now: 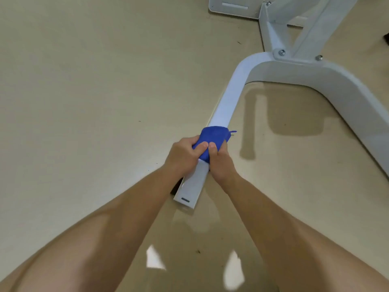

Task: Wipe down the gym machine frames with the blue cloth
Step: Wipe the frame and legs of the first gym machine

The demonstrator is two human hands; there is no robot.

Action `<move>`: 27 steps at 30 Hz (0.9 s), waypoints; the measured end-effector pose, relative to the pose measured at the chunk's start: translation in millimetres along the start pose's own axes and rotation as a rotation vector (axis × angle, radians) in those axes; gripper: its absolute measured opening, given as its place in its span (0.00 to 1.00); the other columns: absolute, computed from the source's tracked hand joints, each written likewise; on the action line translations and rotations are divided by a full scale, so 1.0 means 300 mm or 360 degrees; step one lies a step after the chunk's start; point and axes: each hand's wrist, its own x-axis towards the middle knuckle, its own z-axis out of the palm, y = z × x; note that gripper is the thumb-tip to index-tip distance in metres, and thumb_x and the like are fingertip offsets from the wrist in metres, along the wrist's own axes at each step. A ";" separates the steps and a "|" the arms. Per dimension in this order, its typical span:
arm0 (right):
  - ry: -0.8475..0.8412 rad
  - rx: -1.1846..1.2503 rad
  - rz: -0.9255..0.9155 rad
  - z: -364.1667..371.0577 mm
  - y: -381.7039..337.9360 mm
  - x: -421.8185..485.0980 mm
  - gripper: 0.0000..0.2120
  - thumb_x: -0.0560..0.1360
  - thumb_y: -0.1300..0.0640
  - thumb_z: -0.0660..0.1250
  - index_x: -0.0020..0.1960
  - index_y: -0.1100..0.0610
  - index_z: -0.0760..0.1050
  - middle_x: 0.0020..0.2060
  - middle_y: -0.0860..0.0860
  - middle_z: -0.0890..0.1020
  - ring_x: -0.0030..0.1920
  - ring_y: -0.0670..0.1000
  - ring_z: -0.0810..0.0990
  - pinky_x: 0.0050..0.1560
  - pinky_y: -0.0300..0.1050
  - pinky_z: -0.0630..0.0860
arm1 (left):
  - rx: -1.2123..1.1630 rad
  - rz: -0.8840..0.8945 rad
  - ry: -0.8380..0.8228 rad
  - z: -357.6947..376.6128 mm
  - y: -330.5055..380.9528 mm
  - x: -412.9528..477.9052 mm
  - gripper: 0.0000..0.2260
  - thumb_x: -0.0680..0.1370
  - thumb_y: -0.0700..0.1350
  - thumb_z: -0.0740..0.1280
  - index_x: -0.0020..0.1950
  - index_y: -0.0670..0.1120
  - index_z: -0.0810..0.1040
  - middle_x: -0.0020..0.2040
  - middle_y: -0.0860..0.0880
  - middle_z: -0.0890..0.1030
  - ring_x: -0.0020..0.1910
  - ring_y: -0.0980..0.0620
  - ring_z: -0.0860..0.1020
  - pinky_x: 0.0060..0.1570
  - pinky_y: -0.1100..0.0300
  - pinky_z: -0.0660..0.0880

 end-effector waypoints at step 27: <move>-0.0404 -0.1219 -0.0048 -0.497 -0.794 -1.196 0.10 0.70 0.67 0.57 0.42 0.61 0.77 0.33 0.53 0.78 0.34 0.54 0.73 0.34 0.44 0.68 | 0.0688 -0.0844 -0.0143 -0.471 0.729 -1.218 0.10 0.79 0.51 0.61 0.53 0.50 0.79 0.48 0.51 0.81 0.50 0.48 0.79 0.50 0.55 0.76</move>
